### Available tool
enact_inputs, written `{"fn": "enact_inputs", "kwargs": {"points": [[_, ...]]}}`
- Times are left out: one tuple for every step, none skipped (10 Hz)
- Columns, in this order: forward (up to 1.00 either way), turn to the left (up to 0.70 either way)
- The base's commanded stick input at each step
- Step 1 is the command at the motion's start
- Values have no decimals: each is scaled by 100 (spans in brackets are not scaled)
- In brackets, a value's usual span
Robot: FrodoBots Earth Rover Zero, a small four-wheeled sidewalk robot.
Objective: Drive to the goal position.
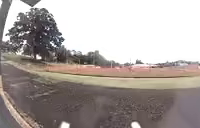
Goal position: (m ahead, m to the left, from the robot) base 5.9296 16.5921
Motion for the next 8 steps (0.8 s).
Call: {"fn": "enact_inputs", "kwargs": {"points": [[85,27],[44,36],[0,45],[0,45],[0,45],[0,45],[0,45],[0,45]]}}
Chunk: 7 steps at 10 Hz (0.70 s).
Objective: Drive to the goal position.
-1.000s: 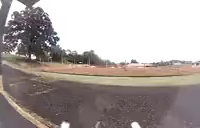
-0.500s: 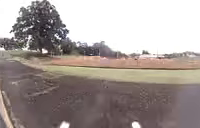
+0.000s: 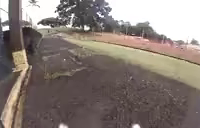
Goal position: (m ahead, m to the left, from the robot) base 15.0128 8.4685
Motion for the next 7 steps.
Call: {"fn": "enact_inputs", "kwargs": {"points": [[0,45],[0,45],[0,45],[0,45],[30,29],[85,0],[85,0]]}}
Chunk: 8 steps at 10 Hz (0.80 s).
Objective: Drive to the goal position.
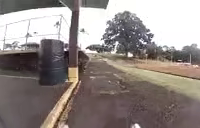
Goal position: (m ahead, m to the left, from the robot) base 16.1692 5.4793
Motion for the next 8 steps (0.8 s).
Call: {"fn": "enact_inputs", "kwargs": {"points": [[85,0],[85,0],[85,-9],[85,-27],[85,-27],[85,-27],[85,-27],[85,-27]]}}
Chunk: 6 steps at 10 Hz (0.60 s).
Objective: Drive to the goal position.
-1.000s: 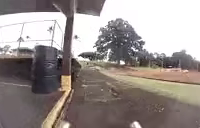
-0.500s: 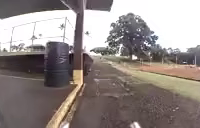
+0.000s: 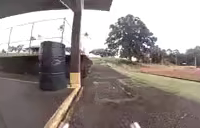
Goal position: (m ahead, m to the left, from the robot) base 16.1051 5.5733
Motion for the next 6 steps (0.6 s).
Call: {"fn": "enact_inputs", "kwargs": {"points": [[85,-27],[85,-27],[85,-27],[85,-25],[85,0],[85,0]]}}
